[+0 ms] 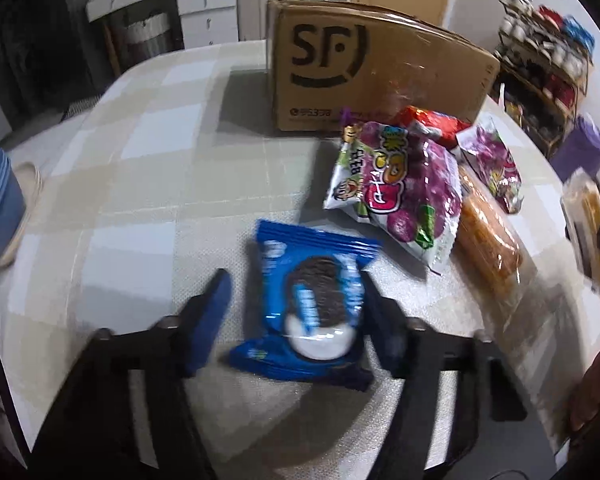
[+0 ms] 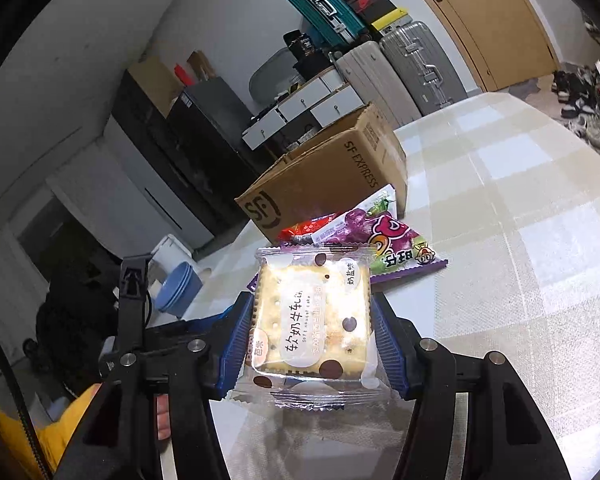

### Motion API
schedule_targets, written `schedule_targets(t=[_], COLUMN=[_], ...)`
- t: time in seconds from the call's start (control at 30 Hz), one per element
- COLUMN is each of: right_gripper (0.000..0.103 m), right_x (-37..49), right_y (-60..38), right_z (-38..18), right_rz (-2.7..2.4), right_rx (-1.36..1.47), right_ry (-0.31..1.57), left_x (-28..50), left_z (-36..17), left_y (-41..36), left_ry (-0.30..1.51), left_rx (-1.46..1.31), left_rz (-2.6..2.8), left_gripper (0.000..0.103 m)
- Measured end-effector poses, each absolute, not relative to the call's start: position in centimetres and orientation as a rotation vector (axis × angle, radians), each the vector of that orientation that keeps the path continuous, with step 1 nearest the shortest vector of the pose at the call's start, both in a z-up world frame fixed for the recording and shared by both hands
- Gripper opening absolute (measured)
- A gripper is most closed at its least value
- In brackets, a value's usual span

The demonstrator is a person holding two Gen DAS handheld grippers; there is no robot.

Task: Organize snacks
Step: 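Grasp the cracker biscuit pack with the right gripper while the left grasps the blue Oreo pack, then lift and carry the cracker pack and Oreo pack over the cardboard box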

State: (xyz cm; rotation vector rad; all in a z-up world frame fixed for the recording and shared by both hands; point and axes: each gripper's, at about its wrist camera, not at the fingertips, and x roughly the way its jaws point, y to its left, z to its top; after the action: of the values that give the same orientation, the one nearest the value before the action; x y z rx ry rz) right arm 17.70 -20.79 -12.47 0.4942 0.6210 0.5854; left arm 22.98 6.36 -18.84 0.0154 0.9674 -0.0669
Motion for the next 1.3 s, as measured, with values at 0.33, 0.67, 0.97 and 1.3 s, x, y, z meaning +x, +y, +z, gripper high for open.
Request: schedule_targets(t=[0.33, 0.67, 0.97, 1.3], right_gripper=[0.059, 0.059, 0.059, 0.059], right_x=[17.9, 16.3, 12.8, 8.9], right_y=[-20.9, -20.3, -19.7, -18.1], right_z=[-12.6, -11.2, -4.3, 0.3], right_rz=[0.585, 0.515, 0.491, 0.474], right_rx=[0.506, 0.415, 0.293, 0.198], right_ry=[0.622, 0.587, 0.491, 0.43], left_x=[20.8, 17.6, 13.9, 9.6], left_z=[-17.7, -13.0, -6.4, -1.3], left_y=[5.5, 4.5, 2.5, 1.6], left_ry=[0.943, 0.86, 0.718, 0.633], left_rx=[0.033, 0.012, -0.012, -0.021], left_rz=[-0.066, -0.081, -0.162, -0.202], left_gripper=[0.041, 0.041, 0.041, 0.041])
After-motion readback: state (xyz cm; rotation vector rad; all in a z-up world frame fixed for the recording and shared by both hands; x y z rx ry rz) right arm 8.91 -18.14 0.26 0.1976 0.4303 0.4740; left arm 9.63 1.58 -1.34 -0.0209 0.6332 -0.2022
